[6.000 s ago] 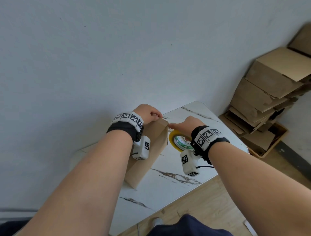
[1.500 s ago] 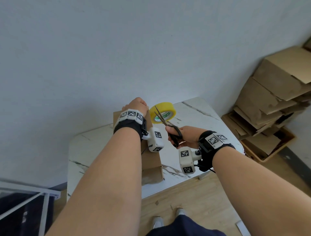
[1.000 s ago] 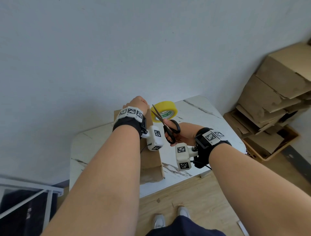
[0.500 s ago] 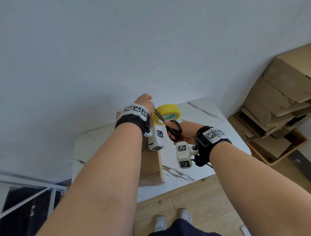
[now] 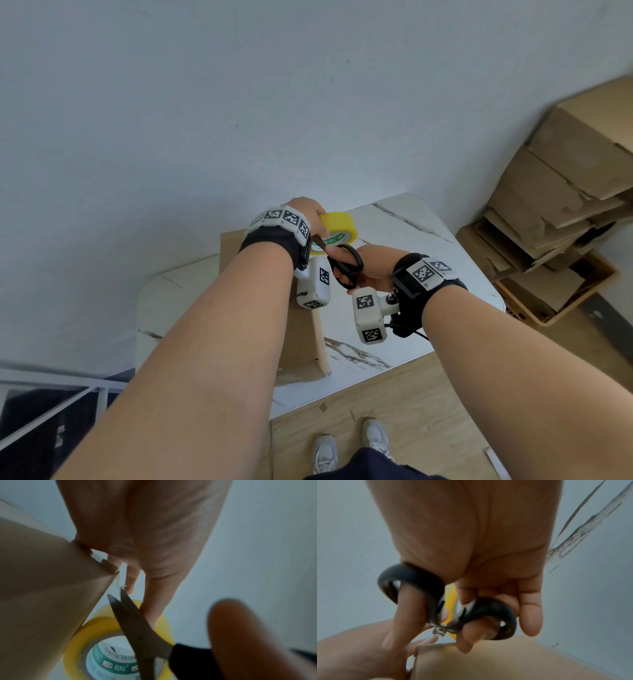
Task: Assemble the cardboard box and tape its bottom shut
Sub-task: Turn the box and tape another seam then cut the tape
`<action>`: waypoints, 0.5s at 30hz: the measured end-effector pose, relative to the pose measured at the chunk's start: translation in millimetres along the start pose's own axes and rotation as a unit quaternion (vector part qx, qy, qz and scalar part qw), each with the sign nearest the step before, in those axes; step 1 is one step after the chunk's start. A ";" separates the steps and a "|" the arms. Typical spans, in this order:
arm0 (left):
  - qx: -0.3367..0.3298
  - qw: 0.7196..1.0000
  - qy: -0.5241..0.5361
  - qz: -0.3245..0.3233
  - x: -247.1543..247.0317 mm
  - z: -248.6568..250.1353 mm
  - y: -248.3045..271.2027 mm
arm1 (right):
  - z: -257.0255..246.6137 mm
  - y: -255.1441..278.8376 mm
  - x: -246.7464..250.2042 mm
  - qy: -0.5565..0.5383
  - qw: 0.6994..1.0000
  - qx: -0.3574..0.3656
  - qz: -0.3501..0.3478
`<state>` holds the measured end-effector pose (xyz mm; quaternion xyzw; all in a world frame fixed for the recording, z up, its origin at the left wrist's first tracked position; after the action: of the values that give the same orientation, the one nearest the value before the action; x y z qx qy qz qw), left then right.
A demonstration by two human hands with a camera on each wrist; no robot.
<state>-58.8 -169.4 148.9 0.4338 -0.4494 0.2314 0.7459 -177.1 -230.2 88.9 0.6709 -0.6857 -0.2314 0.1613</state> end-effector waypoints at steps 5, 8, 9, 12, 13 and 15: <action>0.004 0.999 -0.034 0.024 -1.9 2.0 1.0 | 2.1 -2.3 1.5 -0.001 1.000 0.000 0.004; 0.007 0.999 -0.037 0.037 -3.1 -1.1 0.2 | 4.4 -3.3 2.5 -0.006 1.000 0.001 0.009; 0.012 0.999 -0.036 0.037 -4.8 -3.4 -1.5 | 4.9 -3.1 2.6 -0.005 1.000 0.001 0.010; 0.027 0.999 -0.029 0.032 -10.4 -7.8 -5.2 | 5.6 -1.5 3.9 -0.004 1.000 0.001 0.012; 0.031 0.999 -0.035 0.025 -13.6 -8.3 -6.3 | 6.0 -0.7 4.5 -0.002 1.000 0.000 0.010; 0.035 0.999 -0.032 0.026 -16.3 -9.8 -6.7 | 8.1 0.7 6.0 0.009 1.000 -0.005 0.011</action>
<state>-57.2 -163.7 129.7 0.4547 -0.4757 0.2521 0.7095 -182.3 -235.3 81.8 0.6647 -0.6904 -0.2269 0.1731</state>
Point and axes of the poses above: each hand's wrist, its own y-axis away from the middle knuckle, its own x-axis out of the back of the hand, z = x × y, the point moved 5 cm from there along -y, towards the middle knuckle, and after that the axes turned 2 degrees about x, right-handed, at the moved point
